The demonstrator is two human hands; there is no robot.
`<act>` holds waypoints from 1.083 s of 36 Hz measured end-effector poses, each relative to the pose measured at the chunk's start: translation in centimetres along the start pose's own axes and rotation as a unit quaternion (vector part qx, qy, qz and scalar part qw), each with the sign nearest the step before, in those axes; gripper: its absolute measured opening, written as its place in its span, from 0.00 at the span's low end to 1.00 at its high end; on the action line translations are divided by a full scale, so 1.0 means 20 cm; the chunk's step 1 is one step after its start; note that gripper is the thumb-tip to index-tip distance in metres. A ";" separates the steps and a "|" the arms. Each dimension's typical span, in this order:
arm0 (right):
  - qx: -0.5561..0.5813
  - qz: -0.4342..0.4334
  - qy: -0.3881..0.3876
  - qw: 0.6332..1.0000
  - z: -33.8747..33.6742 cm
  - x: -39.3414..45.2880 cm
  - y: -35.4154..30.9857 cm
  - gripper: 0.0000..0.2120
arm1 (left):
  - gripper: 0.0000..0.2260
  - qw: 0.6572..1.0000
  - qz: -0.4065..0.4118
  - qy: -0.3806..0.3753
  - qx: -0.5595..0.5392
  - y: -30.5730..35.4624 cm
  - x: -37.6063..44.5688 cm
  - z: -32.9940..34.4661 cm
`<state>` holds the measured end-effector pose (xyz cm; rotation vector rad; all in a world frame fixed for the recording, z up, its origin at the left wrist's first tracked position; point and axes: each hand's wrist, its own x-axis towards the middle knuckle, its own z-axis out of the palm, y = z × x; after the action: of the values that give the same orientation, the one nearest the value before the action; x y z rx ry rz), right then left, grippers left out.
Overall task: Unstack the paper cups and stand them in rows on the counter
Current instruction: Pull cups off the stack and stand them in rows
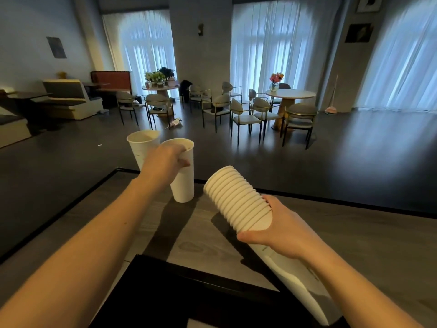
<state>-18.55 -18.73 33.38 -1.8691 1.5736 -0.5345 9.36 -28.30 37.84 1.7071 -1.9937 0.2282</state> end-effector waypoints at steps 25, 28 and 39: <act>0.003 -0.020 0.017 1.000 0.05 0.11 -0.10 0.49 | 0.20 0.925 -0.052 -0.145 -0.347 0.16 -0.03 -0.18; -0.010 -0.032 0.023 0.999 0.04 0.08 -0.10 0.50 | 0.18 0.902 -0.044 -0.276 -0.329 0.18 -0.10 -0.20; -0.036 -0.044 0.025 0.998 -0.06 -0.02 -0.02 0.50 | 0.11 0.923 -0.129 -0.085 -0.352 0.27 -0.08 -0.24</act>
<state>-19.01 -18.57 34.54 -1.9995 1.5670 -0.5734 5.68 -23.69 42.32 1.4980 -1.6332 -0.6746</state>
